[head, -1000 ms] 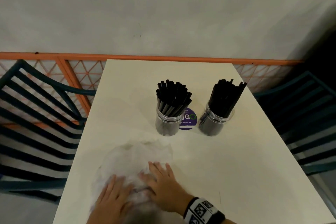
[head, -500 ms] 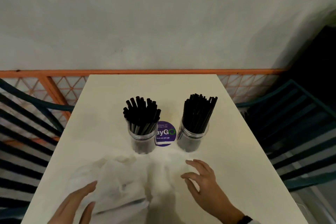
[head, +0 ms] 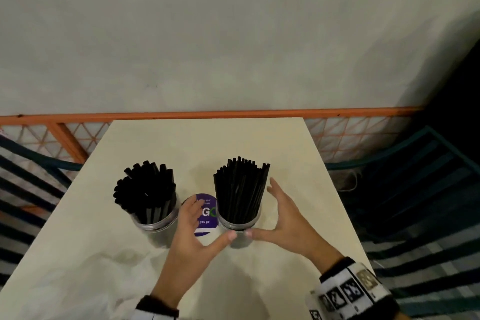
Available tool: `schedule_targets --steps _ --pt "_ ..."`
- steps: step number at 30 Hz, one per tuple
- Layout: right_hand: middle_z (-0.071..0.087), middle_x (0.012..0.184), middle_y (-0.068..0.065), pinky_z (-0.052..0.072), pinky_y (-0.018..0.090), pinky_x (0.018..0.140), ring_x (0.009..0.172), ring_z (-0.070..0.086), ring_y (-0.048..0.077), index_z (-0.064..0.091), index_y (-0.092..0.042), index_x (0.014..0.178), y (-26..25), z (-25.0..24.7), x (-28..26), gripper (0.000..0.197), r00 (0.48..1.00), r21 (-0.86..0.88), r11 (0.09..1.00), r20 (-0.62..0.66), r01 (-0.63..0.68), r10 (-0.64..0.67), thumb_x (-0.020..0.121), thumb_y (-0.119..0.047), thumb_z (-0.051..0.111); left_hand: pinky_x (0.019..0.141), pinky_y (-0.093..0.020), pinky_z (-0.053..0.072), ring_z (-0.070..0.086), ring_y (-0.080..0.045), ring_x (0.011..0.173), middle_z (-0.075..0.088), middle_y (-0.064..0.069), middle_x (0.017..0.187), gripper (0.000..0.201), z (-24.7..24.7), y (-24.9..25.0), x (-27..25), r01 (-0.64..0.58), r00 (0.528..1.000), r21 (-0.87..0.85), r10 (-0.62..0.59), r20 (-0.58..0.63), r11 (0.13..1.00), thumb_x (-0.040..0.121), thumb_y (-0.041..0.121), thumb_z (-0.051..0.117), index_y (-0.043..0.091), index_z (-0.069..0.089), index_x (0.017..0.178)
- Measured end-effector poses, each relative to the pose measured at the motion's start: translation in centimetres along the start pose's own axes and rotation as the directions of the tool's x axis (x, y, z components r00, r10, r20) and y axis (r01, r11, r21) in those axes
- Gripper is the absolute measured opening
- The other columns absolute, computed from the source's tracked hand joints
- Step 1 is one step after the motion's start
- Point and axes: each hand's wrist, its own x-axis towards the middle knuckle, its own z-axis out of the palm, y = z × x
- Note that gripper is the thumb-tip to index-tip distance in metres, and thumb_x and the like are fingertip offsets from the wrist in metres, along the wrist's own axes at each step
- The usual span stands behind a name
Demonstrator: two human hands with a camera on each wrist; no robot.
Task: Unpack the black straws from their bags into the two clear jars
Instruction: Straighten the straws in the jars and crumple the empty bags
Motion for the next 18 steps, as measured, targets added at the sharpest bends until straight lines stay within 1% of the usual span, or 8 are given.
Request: schedule_targets --steps 2,3,5,8,10,13,16,18 --pt "0.032 0.145 -0.021 0.028 0.032 0.112 0.135 0.027 -0.001 0.013 -0.045 0.139 -0.4 -0.2 1.9 0.113 0.996 0.129 0.988 0.017 0.081 -0.084 0.049 -0.064 0.078 0.109 -0.032 0.033 0.036 -0.009 0.132 0.035 0.006 0.144 0.126 1.1 -0.2 1.8 0.042 0.998 0.020 -0.043 0.040 0.999 0.035 0.069 0.078 0.032 0.016 0.138" --pt "0.036 0.136 -0.030 0.031 0.024 0.107 0.129 0.032 -0.009 0.018 -0.055 0.130 -0.7 -0.2 2.7 0.102 0.993 0.156 0.982 0.027 0.109 -0.115 0.049 -0.060 0.079 0.110 -0.033 0.031 0.034 -0.010 0.133 0.031 0.004 0.147 0.135 1.5 -0.2 2.8 0.054 0.996 0.029 -0.056 0.063 0.998 0.031 0.073 0.076 0.030 0.010 0.141" --pt "0.035 0.124 -0.038 0.033 0.013 0.097 0.119 0.035 -0.019 0.022 -0.060 0.118 -1.4 -0.1 3.9 0.087 0.987 0.179 0.973 0.038 0.146 -0.155 0.052 -0.053 0.077 0.107 -0.030 0.033 0.037 -0.011 0.131 0.034 0.005 0.144 0.140 2.0 0.1 4.8 0.048 0.992 0.055 -0.054 0.114 0.997 0.031 0.070 0.078 0.025 0.005 0.142" --pt "0.035 0.126 -0.033 0.035 0.005 0.095 0.117 0.039 -0.020 0.009 -0.050 0.128 -1.2 0.9 5.2 0.103 0.979 0.273 0.950 0.088 0.153 -0.183 0.060 -0.031 0.083 0.099 -0.025 0.038 0.048 -0.007 0.116 0.046 0.019 0.118 0.126 2.4 0.9 7.3 0.020 0.988 0.073 -0.031 0.150 0.997 0.046 0.044 0.087 0.027 0.005 0.141" --pt "0.038 0.126 -0.031 0.038 0.006 0.093 0.116 0.043 -0.017 0.002 -0.037 0.138 -0.9 2.2 5.6 0.113 0.980 0.294 0.948 0.109 0.125 -0.163 0.063 -0.015 0.083 0.097 -0.021 0.041 0.051 0.001 0.110 0.047 0.024 0.111 0.110 2.9 1.1 8.2 -0.010 0.988 0.034 0.004 0.157 0.999 0.056 0.026 0.086 0.032 0.012 0.138" --pt "0.046 0.116 -0.024 0.045 0.013 0.086 0.107 0.049 -0.013 0.021 -0.023 0.136 -0.9 3.8 6.1 0.089 0.993 0.263 0.957 -0.047 0.121 -0.112 0.068 -0.018 0.077 0.092 -0.007 0.040 0.046 0.010 0.113 0.047 0.023 0.117 0.087 3.7 0.5 8.5 -0.056 0.988 -0.019 0.058 0.142 0.998 0.061 0.023 0.083 0.048 0.025 0.120" --pt "0.049 0.112 -0.021 0.046 0.016 0.081 0.103 0.052 -0.008 0.032 -0.029 0.125 -1.6 3.9 6.0 0.070 0.984 0.262 0.957 -0.157 0.125 -0.085 0.069 -0.030 0.074 0.095 -0.007 0.038 0.045 0.011 0.116 0.049 0.020 0.122 0.083 3.8 0.3 8.2 -0.093 0.987 -0.076 0.102 0.125 0.993 0.060 0.024 0.084 0.051 0.030 0.117" --pt "0.047 0.120 -0.020 0.046 0.014 0.088 0.110 0.051 -0.006 0.027 -0.043 0.124 -1.5 3.5 5.7 0.077 0.985 0.285 0.950 -0.147 0.125 -0.086 0.067 -0.029 0.077 0.096 -0.009 0.038 0.045 0.010 0.117 0.048 0.021 0.123 0.093 3.4 0.2 8.2 -0.101 0.984 -0.107 0.115 0.138 0.989 0.055 0.024 0.087 0.049 0.028 0.123"
